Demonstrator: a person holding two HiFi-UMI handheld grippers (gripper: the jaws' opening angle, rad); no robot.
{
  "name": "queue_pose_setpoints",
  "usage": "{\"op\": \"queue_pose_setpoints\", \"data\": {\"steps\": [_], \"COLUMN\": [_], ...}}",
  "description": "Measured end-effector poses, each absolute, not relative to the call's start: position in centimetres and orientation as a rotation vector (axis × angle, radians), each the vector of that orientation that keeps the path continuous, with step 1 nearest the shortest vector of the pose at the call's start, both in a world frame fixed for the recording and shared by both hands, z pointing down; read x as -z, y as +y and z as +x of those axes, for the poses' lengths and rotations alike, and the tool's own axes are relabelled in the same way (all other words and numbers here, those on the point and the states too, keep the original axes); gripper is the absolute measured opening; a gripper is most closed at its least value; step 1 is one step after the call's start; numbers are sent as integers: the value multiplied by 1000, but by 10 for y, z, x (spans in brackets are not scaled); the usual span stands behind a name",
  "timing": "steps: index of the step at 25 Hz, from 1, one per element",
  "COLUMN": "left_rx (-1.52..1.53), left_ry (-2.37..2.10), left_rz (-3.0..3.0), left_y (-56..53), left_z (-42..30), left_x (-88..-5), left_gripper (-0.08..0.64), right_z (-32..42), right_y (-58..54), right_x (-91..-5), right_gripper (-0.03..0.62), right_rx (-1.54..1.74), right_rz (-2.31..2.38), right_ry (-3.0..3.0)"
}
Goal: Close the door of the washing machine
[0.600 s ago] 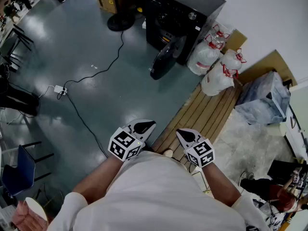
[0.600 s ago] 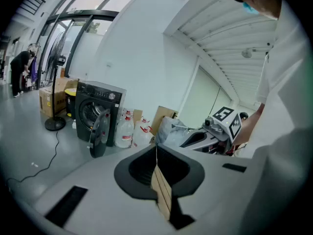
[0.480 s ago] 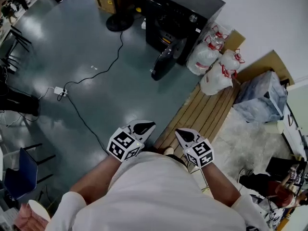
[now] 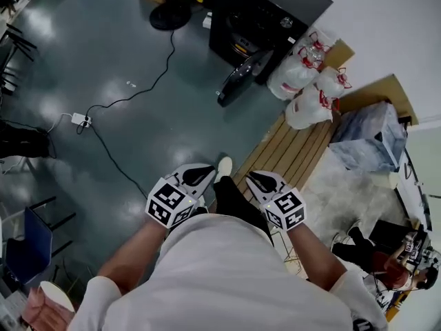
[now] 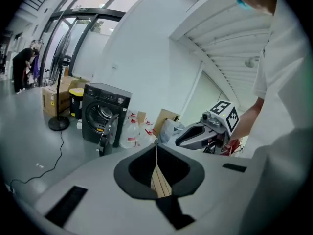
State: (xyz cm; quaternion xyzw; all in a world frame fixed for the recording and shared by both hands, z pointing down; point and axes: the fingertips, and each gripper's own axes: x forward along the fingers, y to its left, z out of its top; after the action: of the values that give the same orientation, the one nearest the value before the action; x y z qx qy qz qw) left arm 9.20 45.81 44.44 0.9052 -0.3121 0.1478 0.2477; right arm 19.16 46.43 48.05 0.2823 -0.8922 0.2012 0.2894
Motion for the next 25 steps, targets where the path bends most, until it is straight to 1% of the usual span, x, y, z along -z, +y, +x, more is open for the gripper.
{"op": "queue_pose_setpoints", "data": {"steps": [1, 8, 10, 16, 21, 25], "left_rx": [-403, -411, -410, -405, -440, -452], "left_ry": [-855, -938, -962, -1017, -1014, -1005], "left_rz": [2459, 2428, 2417, 2408, 2408, 2416], "left_y": [452, 378, 349, 276, 241, 211], "left_z": [91, 76, 76, 82, 80, 70], "left_x": [-447, -442, -436, -420, -413, -415], "left_gripper": [20, 21, 21, 21, 21, 21], "right_z": [191, 183, 185, 199, 207, 211], "right_y": [455, 353, 318, 241, 193, 158], "right_x": [-484, -492, -488, -504, -525, -546], "right_gripper": [74, 71, 63, 67, 80, 97], "right_rx": [-543, -610, -608, -672, -855, -931], "right_rz": [743, 727, 733, 726, 808, 879], "right_ry": [-2380, -2432, -2452, -2460, -2433, -2387]}}
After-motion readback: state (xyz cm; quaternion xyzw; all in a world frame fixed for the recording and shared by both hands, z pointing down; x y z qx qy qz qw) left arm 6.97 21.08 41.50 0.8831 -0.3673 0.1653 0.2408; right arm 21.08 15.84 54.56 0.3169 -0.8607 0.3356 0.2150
